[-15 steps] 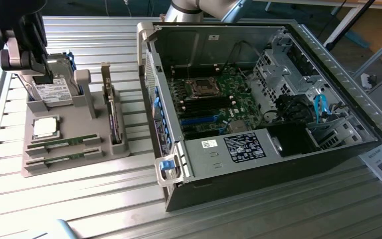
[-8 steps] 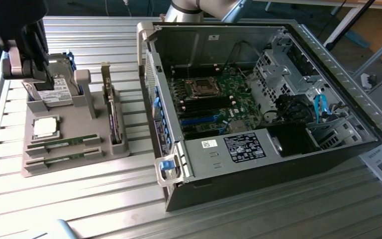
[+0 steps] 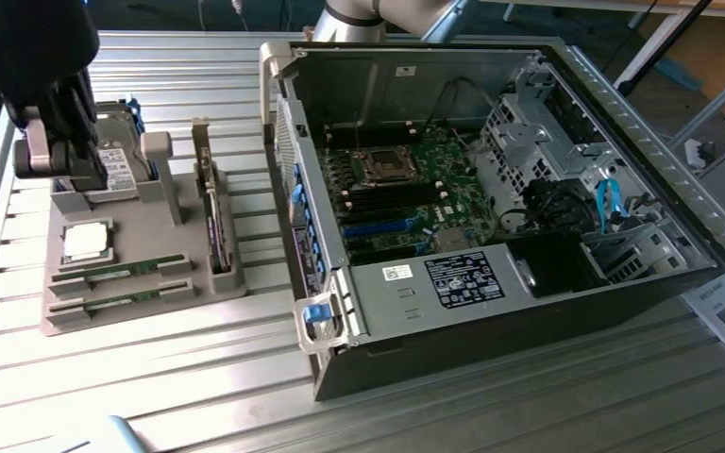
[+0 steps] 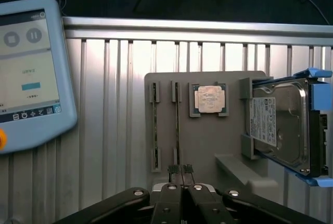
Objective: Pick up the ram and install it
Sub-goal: 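Pick up the ram and move it above insertion slot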
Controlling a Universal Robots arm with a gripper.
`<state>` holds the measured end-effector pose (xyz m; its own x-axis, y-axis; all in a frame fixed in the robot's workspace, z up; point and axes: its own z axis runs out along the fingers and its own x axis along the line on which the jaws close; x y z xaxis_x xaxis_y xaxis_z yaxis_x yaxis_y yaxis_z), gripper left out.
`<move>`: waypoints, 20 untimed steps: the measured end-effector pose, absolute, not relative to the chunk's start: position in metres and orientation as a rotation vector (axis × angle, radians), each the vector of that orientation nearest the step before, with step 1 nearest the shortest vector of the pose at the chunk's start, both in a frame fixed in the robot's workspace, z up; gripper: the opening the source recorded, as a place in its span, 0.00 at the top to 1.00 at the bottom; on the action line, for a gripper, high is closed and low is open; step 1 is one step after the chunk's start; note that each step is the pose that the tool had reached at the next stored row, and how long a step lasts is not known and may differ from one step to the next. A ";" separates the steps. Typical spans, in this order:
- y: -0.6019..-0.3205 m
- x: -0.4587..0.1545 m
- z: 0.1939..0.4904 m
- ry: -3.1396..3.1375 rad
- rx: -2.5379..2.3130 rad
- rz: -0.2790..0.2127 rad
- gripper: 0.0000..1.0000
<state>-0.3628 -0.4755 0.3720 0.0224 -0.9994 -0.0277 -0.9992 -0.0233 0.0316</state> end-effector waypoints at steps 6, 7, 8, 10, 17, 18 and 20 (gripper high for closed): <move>-0.479 -0.363 0.361 -2.193 2.244 -0.066 0.89; -0.480 -0.363 0.359 -2.194 2.244 -0.066 0.89; -0.480 -0.363 0.358 -2.194 2.244 -0.066 0.89; -0.480 -0.363 0.357 -2.194 2.244 -0.066 0.89; -0.480 -0.363 0.357 -2.194 2.244 -0.066 0.89; -0.480 -0.363 0.357 -2.194 2.244 -0.066 0.89; -0.480 -0.363 0.357 -2.194 2.244 -0.066 0.83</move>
<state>-0.3628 -0.4801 0.3571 0.0224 -0.9993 -0.0284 -0.9992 -0.0233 0.0314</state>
